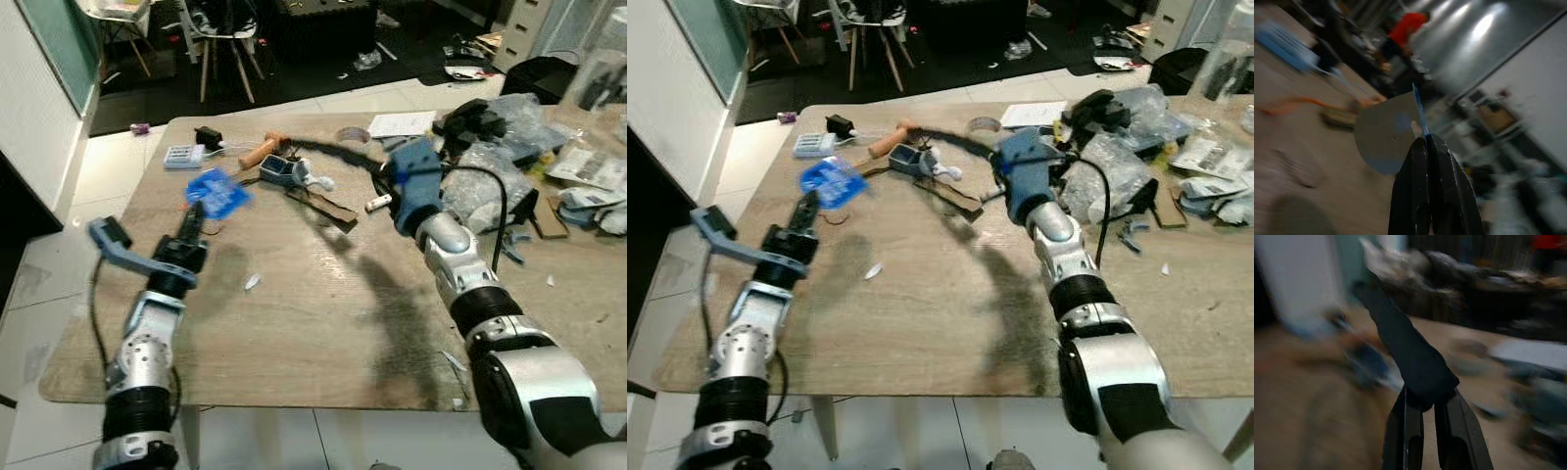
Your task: Picking trash to rubbish bin
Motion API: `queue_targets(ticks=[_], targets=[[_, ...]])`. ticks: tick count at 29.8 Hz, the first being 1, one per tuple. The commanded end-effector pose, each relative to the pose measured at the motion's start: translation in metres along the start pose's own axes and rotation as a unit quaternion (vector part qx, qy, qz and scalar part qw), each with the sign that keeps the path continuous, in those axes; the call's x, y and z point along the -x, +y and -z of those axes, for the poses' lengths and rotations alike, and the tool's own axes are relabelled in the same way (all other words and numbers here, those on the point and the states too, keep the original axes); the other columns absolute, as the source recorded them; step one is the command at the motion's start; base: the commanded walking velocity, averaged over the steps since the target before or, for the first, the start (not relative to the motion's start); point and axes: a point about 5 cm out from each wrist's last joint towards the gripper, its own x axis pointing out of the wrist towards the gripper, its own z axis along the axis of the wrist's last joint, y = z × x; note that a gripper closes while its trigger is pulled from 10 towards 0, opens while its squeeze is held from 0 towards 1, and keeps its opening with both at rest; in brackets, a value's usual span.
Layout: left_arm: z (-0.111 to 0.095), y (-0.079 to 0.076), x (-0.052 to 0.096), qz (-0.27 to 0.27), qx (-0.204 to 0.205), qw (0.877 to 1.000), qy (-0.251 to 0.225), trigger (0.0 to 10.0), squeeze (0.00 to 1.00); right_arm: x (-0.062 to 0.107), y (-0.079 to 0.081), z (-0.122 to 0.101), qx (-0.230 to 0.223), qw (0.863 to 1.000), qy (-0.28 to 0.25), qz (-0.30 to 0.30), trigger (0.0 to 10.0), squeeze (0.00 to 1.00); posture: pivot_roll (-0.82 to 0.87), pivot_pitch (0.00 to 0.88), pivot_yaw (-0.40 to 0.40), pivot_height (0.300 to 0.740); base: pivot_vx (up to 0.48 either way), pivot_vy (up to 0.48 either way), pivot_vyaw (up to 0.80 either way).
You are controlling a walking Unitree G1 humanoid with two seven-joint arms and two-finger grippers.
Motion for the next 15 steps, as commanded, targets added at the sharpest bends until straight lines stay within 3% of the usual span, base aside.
queue_targets(ticks=[1,2,8,15], targets=[[-0.004,0.008,0.003,-0.029,-0.039,0.999,0.004,10.0,0.00,-0.003,0.020,-0.008,-0.055,0.994,-0.046,-0.087,2.1,0.00,-0.02,0.042,0.056,0.740,0.000,0.000,0.00],[-0.005,0.010,0.004,-0.034,-0.052,0.998,0.007,10.0,0.00,-0.002,0.030,-0.009,-0.070,0.988,-0.056,-0.128,10.0,0.00,-0.02,0.042,0.057,0.740,0.000,0.000,0.00],[-0.008,0.015,0.008,-0.056,-0.089,0.994,0.014,10.0,0.00,0.002,0.056,-0.006,-0.099,0.969,-0.060,-0.219,10.0,0.00,-0.01,0.042,0.056,0.740,0.000,0.000,0.00],[-0.024,0.027,0.017,-0.088,-0.140,0.986,0.009,10.0,0.00,0.001,0.066,0.012,-0.091,0.969,-0.017,-0.231,10.0,0.00,0.01,0.041,0.050,0.740,0.000,0.000,0.00]])
